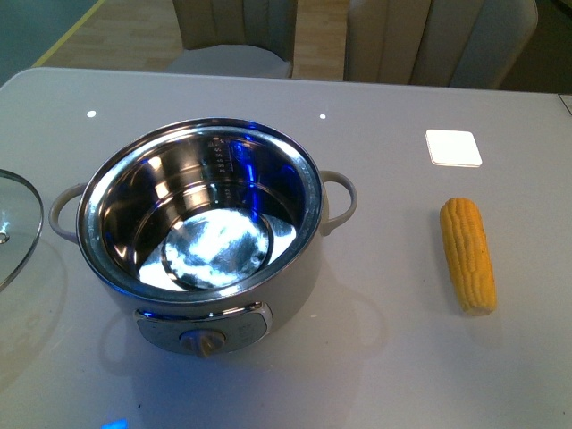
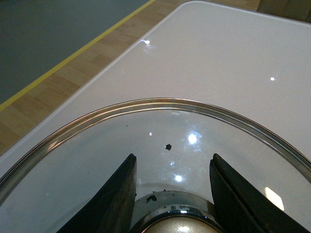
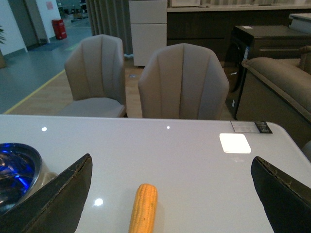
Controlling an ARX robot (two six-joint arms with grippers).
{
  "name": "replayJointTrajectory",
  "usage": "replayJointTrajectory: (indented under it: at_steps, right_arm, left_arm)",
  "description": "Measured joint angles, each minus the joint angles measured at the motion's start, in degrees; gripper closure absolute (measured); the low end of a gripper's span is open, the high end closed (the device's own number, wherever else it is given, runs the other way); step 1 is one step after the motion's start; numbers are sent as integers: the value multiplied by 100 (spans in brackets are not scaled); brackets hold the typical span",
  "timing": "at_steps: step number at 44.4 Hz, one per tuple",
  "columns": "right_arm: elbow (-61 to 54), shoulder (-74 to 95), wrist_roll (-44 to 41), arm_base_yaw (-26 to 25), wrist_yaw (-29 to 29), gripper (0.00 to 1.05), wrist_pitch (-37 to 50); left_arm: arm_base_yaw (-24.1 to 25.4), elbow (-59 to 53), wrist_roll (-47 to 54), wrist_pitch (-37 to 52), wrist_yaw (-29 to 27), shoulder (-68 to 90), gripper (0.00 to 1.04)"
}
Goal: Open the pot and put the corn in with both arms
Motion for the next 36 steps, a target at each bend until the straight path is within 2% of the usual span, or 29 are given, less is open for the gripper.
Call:
replayJointTrajectory:
  at_steps: [18, 36]
  right_arm:
    - [0, 0, 0, 0, 0, 9, 0]
    - [-2, 0, 0, 0, 0, 9, 0]
  left_arm:
    - [57, 1145, 120, -61, 365, 1091, 65]
    - [96, 1392, 83, 46, 511, 1484, 65]
